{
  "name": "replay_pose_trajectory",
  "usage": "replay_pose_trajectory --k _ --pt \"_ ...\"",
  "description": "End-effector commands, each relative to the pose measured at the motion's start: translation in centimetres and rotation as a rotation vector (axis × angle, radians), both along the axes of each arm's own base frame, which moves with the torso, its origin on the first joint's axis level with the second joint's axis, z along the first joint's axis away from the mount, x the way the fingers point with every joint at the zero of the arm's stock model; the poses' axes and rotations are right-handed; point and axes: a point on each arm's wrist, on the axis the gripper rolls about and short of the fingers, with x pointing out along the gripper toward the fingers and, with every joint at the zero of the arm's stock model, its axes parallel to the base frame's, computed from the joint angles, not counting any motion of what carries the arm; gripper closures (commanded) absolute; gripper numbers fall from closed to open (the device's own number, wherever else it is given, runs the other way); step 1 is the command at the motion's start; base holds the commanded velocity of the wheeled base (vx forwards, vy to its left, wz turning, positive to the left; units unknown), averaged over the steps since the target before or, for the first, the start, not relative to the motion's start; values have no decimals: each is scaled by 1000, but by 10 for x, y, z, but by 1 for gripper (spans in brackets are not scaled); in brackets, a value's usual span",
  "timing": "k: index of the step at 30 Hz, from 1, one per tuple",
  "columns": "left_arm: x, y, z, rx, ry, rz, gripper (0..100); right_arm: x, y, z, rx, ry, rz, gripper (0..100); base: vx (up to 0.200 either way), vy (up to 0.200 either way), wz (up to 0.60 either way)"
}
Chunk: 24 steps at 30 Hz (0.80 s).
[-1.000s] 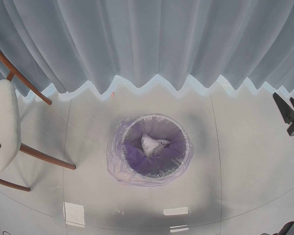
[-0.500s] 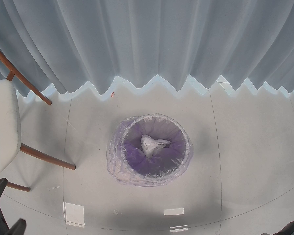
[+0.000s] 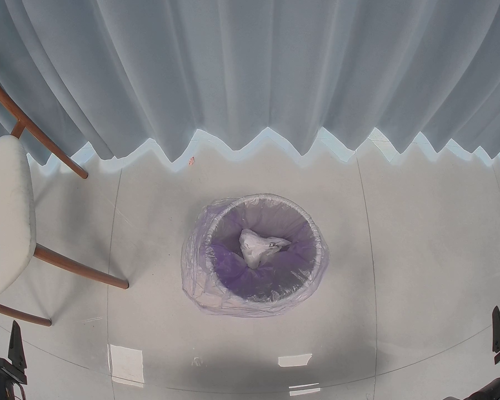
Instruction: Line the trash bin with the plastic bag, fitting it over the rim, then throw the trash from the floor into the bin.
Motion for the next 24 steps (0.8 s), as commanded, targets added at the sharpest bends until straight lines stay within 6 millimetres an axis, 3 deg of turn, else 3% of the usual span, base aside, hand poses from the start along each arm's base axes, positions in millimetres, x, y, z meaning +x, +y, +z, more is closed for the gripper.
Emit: replay_pose_trajectory --k 1,5,10,18,21,24 --pt "0 -2 -16 60 88 -69 0 -5 3 -17 -18 47 -54 0 0 0 0" --pt "1 -6 -21 14 155 -285 0 -5 9 -17 122 90 211 0 0 0 0" --pt "0 -2 -22 37 143 -450 0 -7 10 -17 97 102 233 0 0 0 0" --pt "-1 -3 -21 19 109 -414 0 -4 11 -17 77 136 357 0 0 0 0" --pt "-5 -5 -22 21 53 -289 0 -5 11 -17 88 121 378 0 0 0 0" --pt "-7 -4 -22 27 22 -333 0 -7 11 -17 56 68 417 0 0 0 0"
